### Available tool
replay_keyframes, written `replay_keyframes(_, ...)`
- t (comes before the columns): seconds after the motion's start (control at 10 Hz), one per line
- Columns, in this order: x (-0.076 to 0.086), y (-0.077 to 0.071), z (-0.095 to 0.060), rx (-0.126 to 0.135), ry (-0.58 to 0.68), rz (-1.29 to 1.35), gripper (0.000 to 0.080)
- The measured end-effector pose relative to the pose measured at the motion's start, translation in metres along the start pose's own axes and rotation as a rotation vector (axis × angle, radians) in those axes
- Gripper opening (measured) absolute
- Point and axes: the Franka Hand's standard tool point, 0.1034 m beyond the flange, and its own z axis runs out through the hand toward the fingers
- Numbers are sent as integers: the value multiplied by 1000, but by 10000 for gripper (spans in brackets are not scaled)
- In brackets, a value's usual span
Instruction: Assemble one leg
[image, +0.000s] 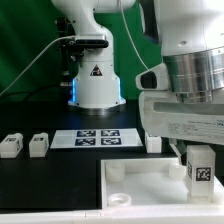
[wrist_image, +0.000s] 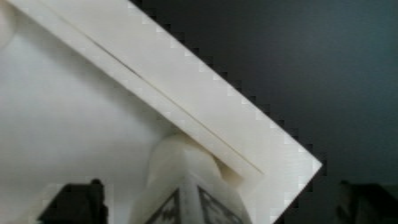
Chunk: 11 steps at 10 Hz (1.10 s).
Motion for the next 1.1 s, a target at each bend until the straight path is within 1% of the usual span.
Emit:
replay_keyframes(0.1, 2, 2, 0, -9, 2, -125, 649)
replay_keyframes(0.2, 8, 6, -3, -28, 9, -262, 649)
replay_keyframes(0.3, 11, 8, -4, -49, 23, -382, 649)
replay_keyframes(0.4, 10, 5, -4, -69, 39, -508, 649)
replay_keyframes(0.5, 7, 0, -3, -74, 54, -557, 649)
replay_keyframes(0.7, 7, 1, -3, -70, 51, -547, 649)
replay_keyframes(0.8, 7, 0, -3, -67, 51, -523, 525)
replay_keyframes(0.9, 6, 0, -3, -62, 52, -429, 374)
replay_keyframes(1.0, 7, 4, -3, -65, 49, -302, 374)
replay_keyframes(1.1, 9, 6, -2, -66, 52, -214, 297)
